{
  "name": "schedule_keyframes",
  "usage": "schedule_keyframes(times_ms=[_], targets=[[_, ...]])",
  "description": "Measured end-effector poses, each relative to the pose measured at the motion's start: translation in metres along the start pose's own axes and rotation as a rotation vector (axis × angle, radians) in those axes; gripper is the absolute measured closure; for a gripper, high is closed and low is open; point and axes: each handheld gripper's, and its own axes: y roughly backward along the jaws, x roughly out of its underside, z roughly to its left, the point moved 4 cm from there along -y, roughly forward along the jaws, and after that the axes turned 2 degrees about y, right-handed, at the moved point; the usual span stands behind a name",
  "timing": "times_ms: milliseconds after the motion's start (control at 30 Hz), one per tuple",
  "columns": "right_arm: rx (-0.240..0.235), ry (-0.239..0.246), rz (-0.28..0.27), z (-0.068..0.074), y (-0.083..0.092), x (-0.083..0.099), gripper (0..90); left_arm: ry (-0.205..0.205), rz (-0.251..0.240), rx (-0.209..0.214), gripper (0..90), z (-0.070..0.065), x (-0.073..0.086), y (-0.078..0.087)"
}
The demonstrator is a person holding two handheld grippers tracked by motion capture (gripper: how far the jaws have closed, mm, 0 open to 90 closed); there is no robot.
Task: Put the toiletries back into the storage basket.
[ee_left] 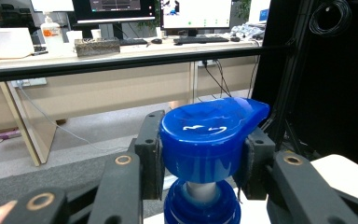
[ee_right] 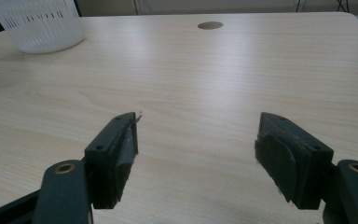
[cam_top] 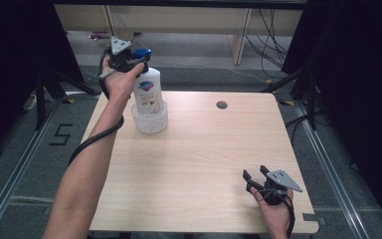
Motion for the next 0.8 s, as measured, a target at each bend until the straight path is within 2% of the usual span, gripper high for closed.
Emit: schedule_keyframes(times_ms=[100,133,367,400,433,533,567,600,733,800], targets=[[0.006,0.004,-0.006,0.000,-0.001,0.000,30.2,-0.001,0.009,-0.004,59.3,0.001,0.004,-0.001],[0.009,-0.029,-0.003,0.002,-0.002,0.001,30.3,0.001,0.012,-0.004,59.3,0.001,0.005,-0.001],[0.008,-0.026,-0.005,0.002,-0.002,0.001,30.3,-0.002,0.024,-0.010,59.3,0.003,0.013,-0.004],[-0.004,-0.056,0.007,0.004,0.000,0.001,30.2,0.000,0.026,-0.010,59.3,0.003,0.015,-0.004],[0.003,-0.024,-0.008,0.002,-0.002,0.001,30.2,-0.002,0.029,-0.009,59.3,0.003,0.016,-0.004],[0.004,-0.037,0.011,0.003,0.000,0.001,30.3,-0.004,0.037,-0.011,59.3,0.004,0.020,-0.005],[-0.009,-0.044,0.005,0.004,0.000,0.001,30.3,-0.002,0.038,-0.011,59.3,0.004,0.022,-0.006],[0.008,0.007,-0.004,0.000,-0.002,0.000,30.2,-0.002,0.039,-0.011,59.3,0.004,0.023,-0.006],[-0.003,-0.002,0.000,0.001,0.000,0.000,30.2,0.000,0.042,-0.006,59.3,0.004,0.027,-0.007],[0.003,0.014,-0.011,0.000,-0.002,0.000,30.3,0.002,0.041,-0.006,59.3,0.005,0.029,-0.008]])
